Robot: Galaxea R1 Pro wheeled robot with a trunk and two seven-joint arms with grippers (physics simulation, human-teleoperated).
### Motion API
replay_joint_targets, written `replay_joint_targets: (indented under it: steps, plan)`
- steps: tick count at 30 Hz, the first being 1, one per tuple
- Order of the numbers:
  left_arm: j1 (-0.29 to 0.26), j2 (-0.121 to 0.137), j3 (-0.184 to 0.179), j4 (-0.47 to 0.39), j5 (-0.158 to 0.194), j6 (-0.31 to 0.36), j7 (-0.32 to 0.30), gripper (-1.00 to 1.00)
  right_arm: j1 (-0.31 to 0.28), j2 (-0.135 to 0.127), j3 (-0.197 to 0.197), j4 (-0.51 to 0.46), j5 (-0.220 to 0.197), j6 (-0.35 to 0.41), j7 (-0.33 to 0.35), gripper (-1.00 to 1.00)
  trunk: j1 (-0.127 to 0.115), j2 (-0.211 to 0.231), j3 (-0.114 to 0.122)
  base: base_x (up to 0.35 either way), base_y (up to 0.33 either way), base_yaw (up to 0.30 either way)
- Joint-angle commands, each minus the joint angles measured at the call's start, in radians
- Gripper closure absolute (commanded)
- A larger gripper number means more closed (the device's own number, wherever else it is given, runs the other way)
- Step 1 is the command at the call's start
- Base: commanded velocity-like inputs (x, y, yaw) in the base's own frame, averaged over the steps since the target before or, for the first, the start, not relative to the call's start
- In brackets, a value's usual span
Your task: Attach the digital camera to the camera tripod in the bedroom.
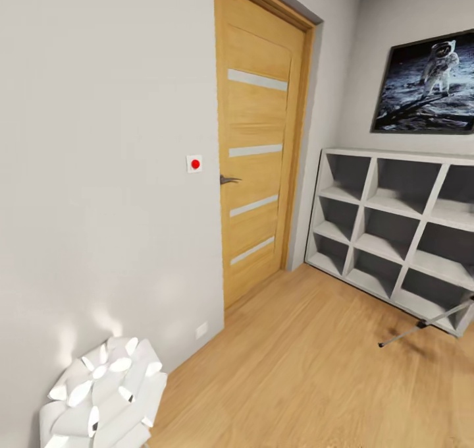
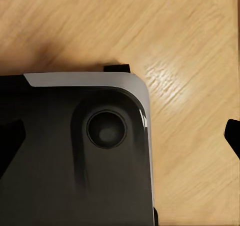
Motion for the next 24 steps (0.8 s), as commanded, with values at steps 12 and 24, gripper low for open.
replay_joint_targets:
  steps: [12,24]
  plan:
    - [0.001,0.0,0.001,-0.002,0.002,-0.001,0.0,-1.0,0.0,0.0,-0.008,0.0,0.0,-0.002,0.003,-1.0,0.0,0.0,-0.001,0.0,0.0,-0.3]
    - [0.001,-0.002,0.001,-0.002,0.002,0.0,0.0,-1.0,0.001,0.0,-0.009,0.0,0.0,-0.002,0.003,-1.0,0.0,0.0,-0.001,0.0,0.0,-0.3]
